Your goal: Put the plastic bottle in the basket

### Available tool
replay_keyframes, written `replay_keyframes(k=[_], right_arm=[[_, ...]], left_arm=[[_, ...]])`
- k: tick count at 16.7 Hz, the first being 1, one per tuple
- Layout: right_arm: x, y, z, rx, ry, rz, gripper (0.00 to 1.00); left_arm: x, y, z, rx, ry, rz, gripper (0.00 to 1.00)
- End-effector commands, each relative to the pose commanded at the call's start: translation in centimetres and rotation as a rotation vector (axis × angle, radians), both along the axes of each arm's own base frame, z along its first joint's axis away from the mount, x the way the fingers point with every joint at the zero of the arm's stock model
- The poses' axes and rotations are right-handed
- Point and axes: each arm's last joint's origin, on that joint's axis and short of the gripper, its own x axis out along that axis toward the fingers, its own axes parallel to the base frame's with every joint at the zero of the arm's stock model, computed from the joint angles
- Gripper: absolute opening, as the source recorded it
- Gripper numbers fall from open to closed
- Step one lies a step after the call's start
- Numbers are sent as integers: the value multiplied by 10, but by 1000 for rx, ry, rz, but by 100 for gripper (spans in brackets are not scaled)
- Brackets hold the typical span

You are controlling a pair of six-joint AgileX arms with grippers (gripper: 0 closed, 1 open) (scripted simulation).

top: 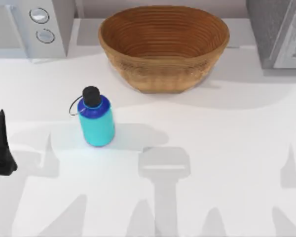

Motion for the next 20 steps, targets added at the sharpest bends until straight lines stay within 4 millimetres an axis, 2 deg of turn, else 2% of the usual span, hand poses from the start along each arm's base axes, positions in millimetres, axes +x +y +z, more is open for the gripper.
replay_keyframes(k=[4, 8, 14, 20], right_arm=[[0, 0, 0, 0, 0, 0, 100], [0, 0, 0, 0, 0, 0, 100], [0, 0, 0, 0, 0, 0, 100], [0, 0, 0, 0, 0, 0, 100]], left_arm=[[28, -5, 1, 25, 28, -134, 100], [63, -11, -13, 39, 58, -288, 100], [103, -20, -60, 33, 95, -506, 100], [115, -24, -110, 15, 113, -653, 100]])
